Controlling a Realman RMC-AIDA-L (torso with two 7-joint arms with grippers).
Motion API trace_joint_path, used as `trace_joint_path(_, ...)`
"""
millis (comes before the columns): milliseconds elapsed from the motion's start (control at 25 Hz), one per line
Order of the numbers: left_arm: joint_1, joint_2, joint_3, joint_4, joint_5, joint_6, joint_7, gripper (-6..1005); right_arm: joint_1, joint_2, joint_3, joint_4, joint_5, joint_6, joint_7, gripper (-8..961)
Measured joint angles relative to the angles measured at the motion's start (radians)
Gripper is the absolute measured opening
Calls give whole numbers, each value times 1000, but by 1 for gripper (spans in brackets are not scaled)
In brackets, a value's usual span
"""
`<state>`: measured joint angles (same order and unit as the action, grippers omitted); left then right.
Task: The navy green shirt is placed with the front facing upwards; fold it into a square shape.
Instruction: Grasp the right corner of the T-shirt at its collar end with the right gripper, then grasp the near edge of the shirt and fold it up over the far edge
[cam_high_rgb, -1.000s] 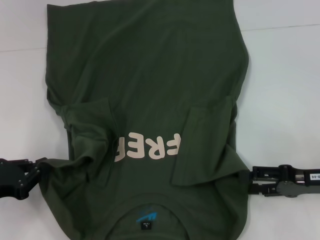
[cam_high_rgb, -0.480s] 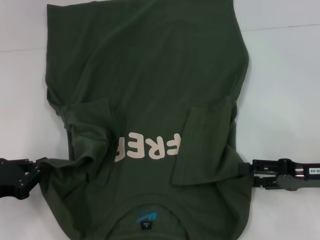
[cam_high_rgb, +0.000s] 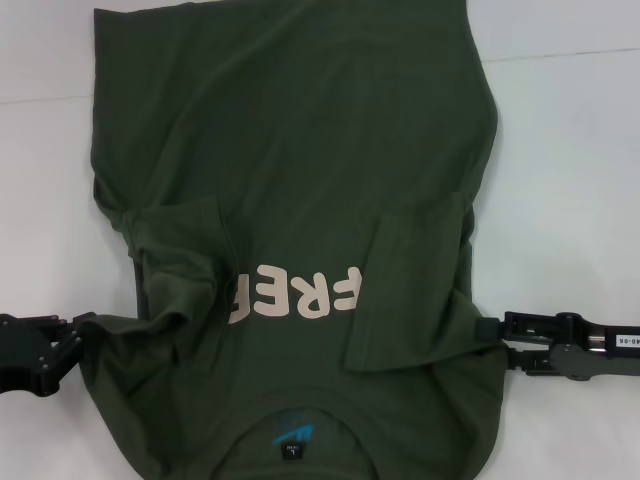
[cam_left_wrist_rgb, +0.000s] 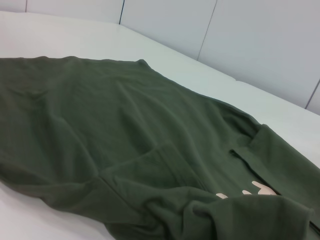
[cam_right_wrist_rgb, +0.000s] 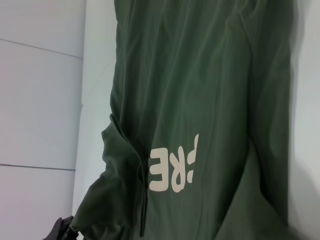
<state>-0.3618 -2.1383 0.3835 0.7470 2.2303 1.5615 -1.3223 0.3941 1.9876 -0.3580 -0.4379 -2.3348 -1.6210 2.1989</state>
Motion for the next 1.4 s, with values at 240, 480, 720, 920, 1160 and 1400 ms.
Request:
trace_joint_path(240,-1,0,1,0,0,-9,0,39,2,5,-10,4,-3,23,26,896)
trace_joint_path(480,0,0,4,0,0,-12,0,39,3,5,-14,17,-4,49,32,744)
trace_joint_path(720,0,0,4,0,1,-12,-2,39,5,5,-10,15,-4,69,28,524)
trace_joint_path(920,-1,0,5,0,1,-11,-2,39,8,4,-10,17,-2,75,24,321)
trace_joint_path(1160,-3,0,6,0,4,-11,-3,39,11,6,-9,18,0,77,13,66)
trace_joint_path(1400,-3,1,8,0,7,-12,-5,38,11,7,-7,18,1,78,-5,3)
